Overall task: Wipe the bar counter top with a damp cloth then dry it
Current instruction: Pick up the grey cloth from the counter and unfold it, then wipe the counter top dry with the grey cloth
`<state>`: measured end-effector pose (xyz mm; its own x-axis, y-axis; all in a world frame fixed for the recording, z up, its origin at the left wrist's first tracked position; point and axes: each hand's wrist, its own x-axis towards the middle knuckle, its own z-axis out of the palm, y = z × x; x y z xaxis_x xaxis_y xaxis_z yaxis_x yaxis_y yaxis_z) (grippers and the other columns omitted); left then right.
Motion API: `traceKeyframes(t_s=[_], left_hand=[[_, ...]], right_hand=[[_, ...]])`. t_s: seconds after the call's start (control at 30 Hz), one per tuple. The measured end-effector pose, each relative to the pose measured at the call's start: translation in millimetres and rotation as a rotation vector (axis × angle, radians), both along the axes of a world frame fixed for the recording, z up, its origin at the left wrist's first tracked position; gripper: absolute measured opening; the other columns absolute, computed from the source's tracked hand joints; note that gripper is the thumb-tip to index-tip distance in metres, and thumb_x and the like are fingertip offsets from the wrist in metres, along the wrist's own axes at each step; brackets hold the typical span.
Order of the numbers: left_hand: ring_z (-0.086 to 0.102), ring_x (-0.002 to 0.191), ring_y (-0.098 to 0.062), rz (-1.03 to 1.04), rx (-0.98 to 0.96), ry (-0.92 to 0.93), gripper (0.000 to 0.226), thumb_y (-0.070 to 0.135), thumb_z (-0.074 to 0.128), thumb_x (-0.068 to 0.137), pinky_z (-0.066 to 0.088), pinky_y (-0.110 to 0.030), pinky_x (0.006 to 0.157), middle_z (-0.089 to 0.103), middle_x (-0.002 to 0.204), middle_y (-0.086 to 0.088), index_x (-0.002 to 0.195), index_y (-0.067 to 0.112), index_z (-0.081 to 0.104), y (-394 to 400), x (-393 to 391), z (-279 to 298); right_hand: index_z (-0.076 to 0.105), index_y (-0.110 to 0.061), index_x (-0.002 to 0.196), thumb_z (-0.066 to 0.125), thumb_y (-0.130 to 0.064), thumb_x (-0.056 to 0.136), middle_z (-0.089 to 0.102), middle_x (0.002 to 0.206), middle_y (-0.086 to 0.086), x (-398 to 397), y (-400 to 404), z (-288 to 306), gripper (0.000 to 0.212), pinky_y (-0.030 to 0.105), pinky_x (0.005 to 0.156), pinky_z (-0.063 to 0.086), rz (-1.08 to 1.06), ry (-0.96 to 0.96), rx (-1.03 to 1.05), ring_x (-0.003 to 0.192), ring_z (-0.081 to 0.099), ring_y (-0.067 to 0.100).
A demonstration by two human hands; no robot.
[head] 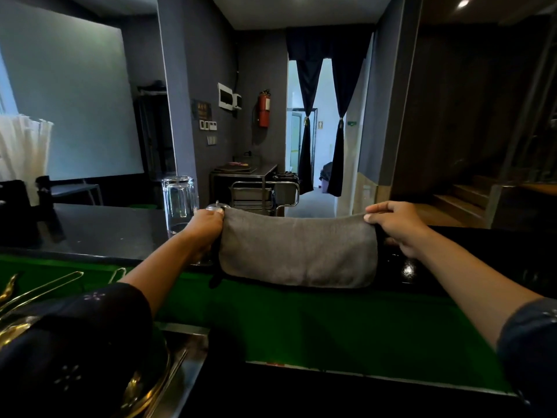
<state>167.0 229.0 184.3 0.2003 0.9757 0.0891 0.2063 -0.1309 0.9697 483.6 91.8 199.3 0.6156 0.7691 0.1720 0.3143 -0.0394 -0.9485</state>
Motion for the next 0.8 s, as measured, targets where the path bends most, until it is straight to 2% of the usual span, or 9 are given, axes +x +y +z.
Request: traceKeyframes(t_s=[0.1,0.17,0.23,0.27,0.37,0.43,0.57,0.7,0.8], left_hand=[[0.059,0.078,-0.022,0.055,0.161,0.179,0.026,0.022,0.037,0.102,0.051,-0.033,0.066,0.059,0.089,-0.011,0.094,0.01,0.058,16.5,8.2,-7.6],[0.061,0.08,-0.019,0.119,0.377,0.333,0.018,0.025,0.041,0.101,0.051,-0.031,0.067,0.06,0.092,-0.006,0.108,0.014,0.054,21.6,4.0,-12.5],[0.061,0.082,-0.017,0.117,0.518,0.456,0.021,0.025,0.043,0.1,0.049,-0.029,0.07,0.061,0.097,-0.004,0.115,0.015,0.055,24.5,-6.7,-18.3],[0.06,0.086,-0.018,0.091,0.542,0.527,0.023,0.024,0.044,0.1,0.048,-0.03,0.074,0.061,0.1,-0.004,0.117,0.014,0.057,26.2,-13.7,-21.5],[0.057,0.094,-0.018,0.0,0.548,0.742,0.024,0.022,0.046,0.099,0.046,-0.032,0.082,0.063,0.108,-0.009,0.114,0.011,0.06,30.8,-38.5,-29.8],[0.057,0.098,-0.019,-0.044,0.536,0.812,0.026,0.025,0.048,0.098,0.047,-0.034,0.088,0.063,0.112,-0.008,0.116,0.011,0.061,32.4,-52.5,-32.7],[0.056,0.104,-0.021,-0.123,0.518,0.889,0.029,0.029,0.047,0.099,0.046,-0.033,0.091,0.057,0.112,-0.006,0.119,0.012,0.059,28.0,-67.1,-34.9],[0.057,0.11,-0.021,-0.153,0.554,0.841,0.031,0.03,0.049,0.098,0.046,-0.038,0.097,0.061,0.121,-0.007,0.122,0.013,0.059,28.4,-56.7,-24.4],[0.055,0.118,-0.021,-0.22,0.565,0.802,0.037,0.031,0.048,0.099,0.041,-0.034,0.101,0.06,0.129,-0.007,0.131,0.014,0.055,27.6,-27.7,-12.4]], right_hand=[[0.065,-0.014,0.093,0.071,-0.009,0.087,0.066,0.105,0.01,8.9,17.1,-12.2,0.009,0.034,0.069,0.051,-0.053,-0.134,-0.066,0.094,0.062,0.022],[0.065,-0.012,0.103,0.07,-0.013,0.088,0.064,0.109,0.005,8.3,21.3,-18.6,0.015,0.032,0.083,0.049,-0.052,-0.428,-0.096,0.102,0.06,0.021],[0.066,-0.014,0.113,0.068,-0.018,0.091,0.063,0.112,0.001,-3.0,21.9,-20.5,0.022,0.028,0.089,0.044,0.067,-0.708,-0.072,0.105,0.057,0.015],[0.067,-0.016,0.115,0.067,-0.02,0.092,0.065,0.113,0.0,-15.1,21.5,-20.6,0.023,0.026,0.09,0.044,0.165,-0.774,-0.061,0.105,0.058,0.013],[0.064,-0.021,0.123,0.062,-0.029,0.095,0.064,0.121,-0.002,-58.6,31.8,-25.5,0.03,0.029,0.099,0.044,0.436,-0.859,-0.126,0.111,0.057,0.011],[0.06,-0.023,0.128,0.057,-0.035,0.097,0.061,0.127,-0.002,-82.2,47.9,-28.0,0.033,0.033,0.104,0.041,0.524,-0.89,-0.186,0.117,0.055,0.014],[0.058,-0.021,0.132,0.052,-0.032,0.1,0.059,0.134,0.004,-92.7,83.1,-25.6,0.034,0.036,0.104,0.042,0.502,-0.917,-0.298,0.121,0.055,0.022],[0.058,-0.016,0.131,0.058,-0.027,0.098,0.061,0.132,0.009,-78.6,100.1,-20.7,0.035,0.036,0.103,0.043,0.457,-0.906,-0.38,0.118,0.057,0.024],[0.061,-0.018,0.128,0.058,-0.029,0.098,0.062,0.131,0.008,-68.7,102.4,-20.8,0.033,0.038,0.104,0.043,0.46,-0.923,-0.387,0.117,0.057,0.023]])
